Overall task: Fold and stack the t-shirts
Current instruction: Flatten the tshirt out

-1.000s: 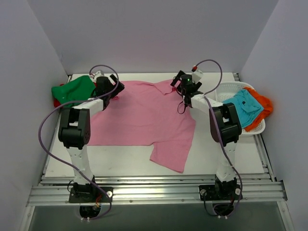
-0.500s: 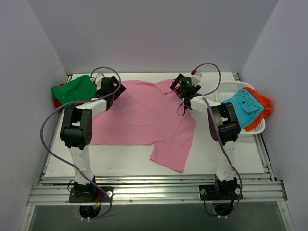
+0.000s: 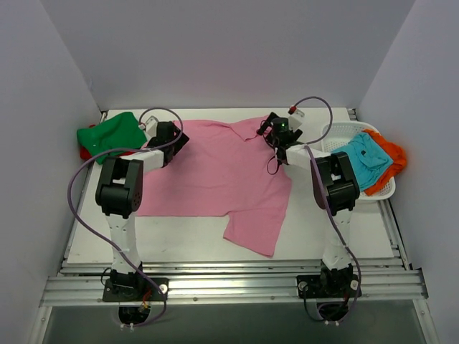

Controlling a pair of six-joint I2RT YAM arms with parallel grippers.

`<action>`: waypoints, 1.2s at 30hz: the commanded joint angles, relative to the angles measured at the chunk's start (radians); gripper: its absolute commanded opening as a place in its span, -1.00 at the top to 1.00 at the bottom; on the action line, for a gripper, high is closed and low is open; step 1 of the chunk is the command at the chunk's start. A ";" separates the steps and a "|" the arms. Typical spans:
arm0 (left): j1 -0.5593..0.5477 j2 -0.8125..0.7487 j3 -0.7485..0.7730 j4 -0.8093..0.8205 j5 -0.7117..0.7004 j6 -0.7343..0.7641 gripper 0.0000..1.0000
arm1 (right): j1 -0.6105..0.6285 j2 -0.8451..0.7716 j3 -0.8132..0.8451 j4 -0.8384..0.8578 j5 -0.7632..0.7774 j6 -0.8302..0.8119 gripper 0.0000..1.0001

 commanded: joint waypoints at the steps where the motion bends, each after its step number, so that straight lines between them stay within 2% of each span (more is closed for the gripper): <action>1: -0.008 0.010 0.048 0.003 -0.031 -0.011 -0.74 | -0.009 -0.010 -0.014 0.033 -0.003 0.003 -0.89; 8: -0.019 0.027 0.072 0.005 -0.048 -0.007 -0.44 | -0.012 -0.001 -0.017 0.041 -0.006 0.000 -0.89; 12: -0.019 0.025 0.076 -0.003 -0.066 -0.005 -0.36 | -0.012 0.010 -0.015 0.044 -0.011 -0.002 -0.89; 24: -0.017 0.044 0.108 -0.034 -0.120 0.001 -0.33 | -0.015 0.020 -0.009 0.049 -0.013 -0.010 -0.89; 36: -0.012 0.093 0.157 -0.061 -0.129 -0.013 -0.20 | -0.027 0.020 -0.015 0.053 -0.013 -0.013 -0.89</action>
